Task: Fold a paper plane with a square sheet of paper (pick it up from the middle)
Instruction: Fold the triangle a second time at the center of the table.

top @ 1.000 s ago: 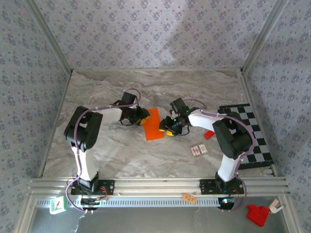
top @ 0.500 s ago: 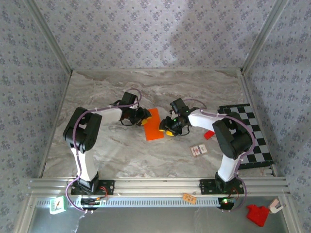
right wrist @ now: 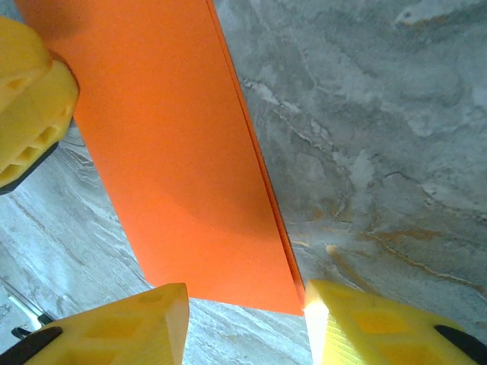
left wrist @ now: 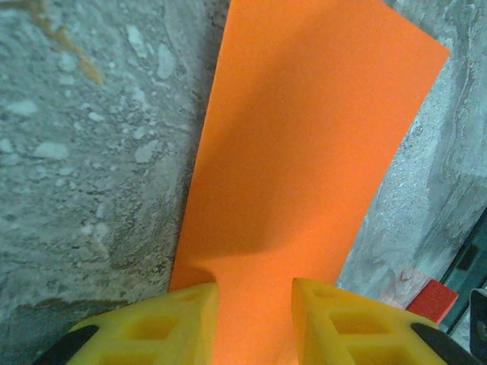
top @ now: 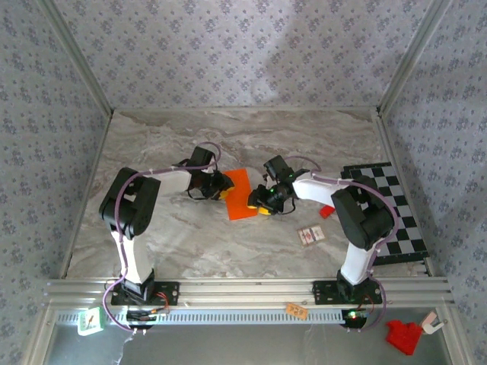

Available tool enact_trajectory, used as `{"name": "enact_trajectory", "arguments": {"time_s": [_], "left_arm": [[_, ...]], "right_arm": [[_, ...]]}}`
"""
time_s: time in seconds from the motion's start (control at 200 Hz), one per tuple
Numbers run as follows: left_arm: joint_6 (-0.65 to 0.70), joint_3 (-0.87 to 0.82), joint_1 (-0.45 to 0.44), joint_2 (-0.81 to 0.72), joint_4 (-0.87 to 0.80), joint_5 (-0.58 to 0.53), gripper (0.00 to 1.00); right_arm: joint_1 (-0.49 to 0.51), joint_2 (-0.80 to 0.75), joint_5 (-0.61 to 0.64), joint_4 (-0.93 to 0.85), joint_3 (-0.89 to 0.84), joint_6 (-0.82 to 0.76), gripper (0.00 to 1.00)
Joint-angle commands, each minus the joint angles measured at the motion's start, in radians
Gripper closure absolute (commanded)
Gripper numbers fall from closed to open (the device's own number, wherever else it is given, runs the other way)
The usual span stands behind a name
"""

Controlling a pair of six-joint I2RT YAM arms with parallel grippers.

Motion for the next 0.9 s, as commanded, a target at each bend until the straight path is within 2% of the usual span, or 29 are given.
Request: {"name": "enact_trajectory", "arguments": {"time_s": [0.0,0.485,0.895], "left_arm": [[-0.002,-0.035,0.0,0.041,-0.065,-0.052,0.68],[0.002,-0.037,0.002,0.051,-0.064,-0.047,0.68],[0.015,-0.035,0.002,0.058,-0.062,-0.036,0.68]], "right_arm": [[0.013,0.023,-0.001,-0.041,0.015,-0.025,0.54],[0.021,0.001,-0.022,0.0,0.015,-0.029,0.57],[-0.006,-0.02,-0.083,0.233,-0.064,0.001,0.57]]}}
